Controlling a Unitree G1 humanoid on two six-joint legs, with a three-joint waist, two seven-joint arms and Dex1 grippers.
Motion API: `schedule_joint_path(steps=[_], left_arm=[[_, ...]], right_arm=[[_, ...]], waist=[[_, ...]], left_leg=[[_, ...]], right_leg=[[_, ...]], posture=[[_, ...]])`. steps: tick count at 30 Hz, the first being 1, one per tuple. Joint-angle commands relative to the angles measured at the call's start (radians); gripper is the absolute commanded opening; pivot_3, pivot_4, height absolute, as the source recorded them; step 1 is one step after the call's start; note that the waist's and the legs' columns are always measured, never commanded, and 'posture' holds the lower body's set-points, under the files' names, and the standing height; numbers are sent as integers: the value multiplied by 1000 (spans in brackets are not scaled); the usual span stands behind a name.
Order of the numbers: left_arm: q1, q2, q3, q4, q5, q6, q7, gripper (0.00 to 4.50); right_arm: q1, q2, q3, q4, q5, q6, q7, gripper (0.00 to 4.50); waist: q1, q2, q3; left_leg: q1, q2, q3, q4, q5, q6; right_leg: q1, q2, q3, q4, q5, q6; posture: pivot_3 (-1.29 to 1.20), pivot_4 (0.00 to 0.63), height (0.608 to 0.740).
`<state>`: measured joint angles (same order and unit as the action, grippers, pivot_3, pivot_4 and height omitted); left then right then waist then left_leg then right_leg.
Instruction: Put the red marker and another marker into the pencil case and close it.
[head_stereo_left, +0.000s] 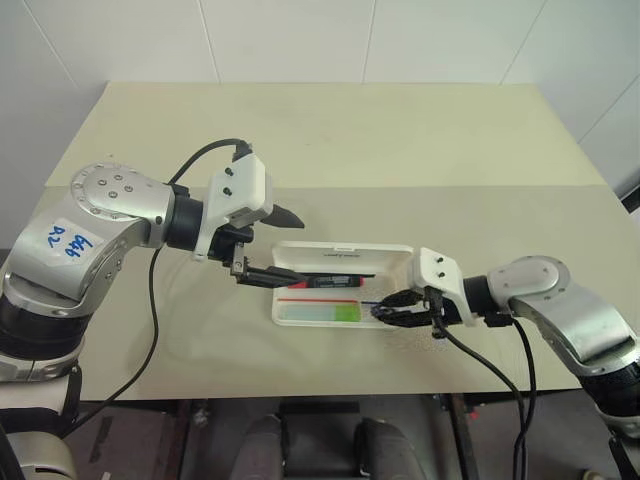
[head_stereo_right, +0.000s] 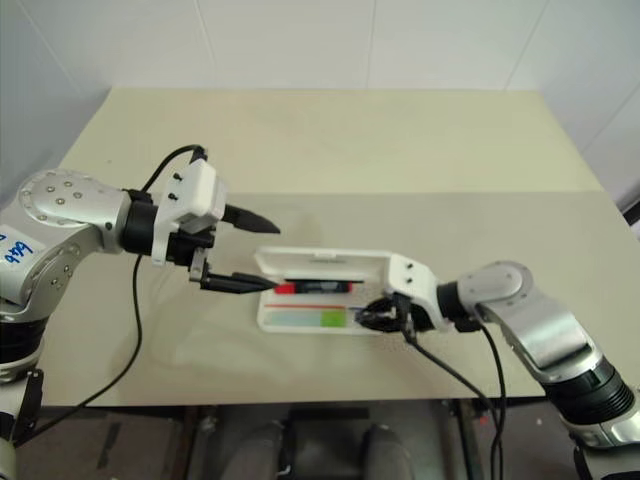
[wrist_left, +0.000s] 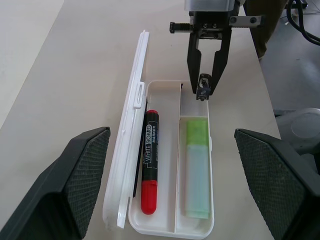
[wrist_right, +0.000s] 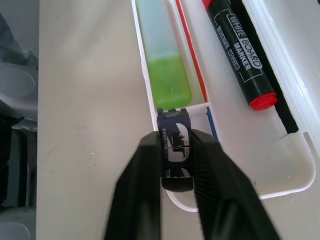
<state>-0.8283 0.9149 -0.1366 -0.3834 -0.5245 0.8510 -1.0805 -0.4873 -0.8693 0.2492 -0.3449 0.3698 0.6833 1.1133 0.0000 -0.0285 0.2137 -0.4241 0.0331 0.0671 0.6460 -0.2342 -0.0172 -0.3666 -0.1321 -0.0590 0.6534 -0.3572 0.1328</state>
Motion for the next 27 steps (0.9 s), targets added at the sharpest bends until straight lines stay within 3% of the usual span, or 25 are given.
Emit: schedule_joint_path(steps=[1,6,7,12,15,19,23,27], left_arm=[[3,18,36,-36,-6,3,6,4257],[5,23,42,-39,-7,4,9,4257],[5,22,43,-39,-6,2,9,4257],[-24,-2,70,6,-10,-28,13,4257],[-67,-19,105,127,1,-78,3,4257],[-146,-40,77,319,62,-174,-33,4257],[-248,-113,7,609,177,-289,-47,4257],[-290,-177,-41,798,247,-406,-118,4257]], right_arm=[[-18,12,-7,-2,-2,-13,6,2443],[-31,10,-10,16,-8,-17,23,4282],[-31,6,-16,16,-4,-18,29,4476],[20,-38,-122,-4,98,-9,108,4476],[58,-26,-328,40,290,34,151,4476],[60,-25,-501,69,420,61,138,4476],[-7,3,-573,27,554,114,59,4476],[-34,5,-555,-54,612,140,3,4476]], waist=[[0,0,0],[1,0,0],[1,0,0],[4,0,0],[9,0,0],[12,0,0],[14,0,0],[13,0,0]], left_leg=[[0,0,0,0,0,0],[0,0,0,0,0,0],[0,0,0,0,0,0],[0,0,0,0,0,0],[0,0,-1,1,0,0],[2,0,-1,1,0,0],[2,0,-1,1,0,0],[1,0,0,0,0,0]], right_leg=[[0,0,0,0,0,0],[0,0,0,0,0,0],[0,0,0,0,0,0],[0,0,0,0,0,0],[1,0,-1,0,0,0],[4,0,-2,-1,0,0],[3,0,-2,0,0,0],[3,0,-3,2,0,0]], posture=[[0,150,740],[0,150,740],[0,150,740],[0,150,740],[0,150,740],[0,150,740],[0,150,740],[0,150,740]])
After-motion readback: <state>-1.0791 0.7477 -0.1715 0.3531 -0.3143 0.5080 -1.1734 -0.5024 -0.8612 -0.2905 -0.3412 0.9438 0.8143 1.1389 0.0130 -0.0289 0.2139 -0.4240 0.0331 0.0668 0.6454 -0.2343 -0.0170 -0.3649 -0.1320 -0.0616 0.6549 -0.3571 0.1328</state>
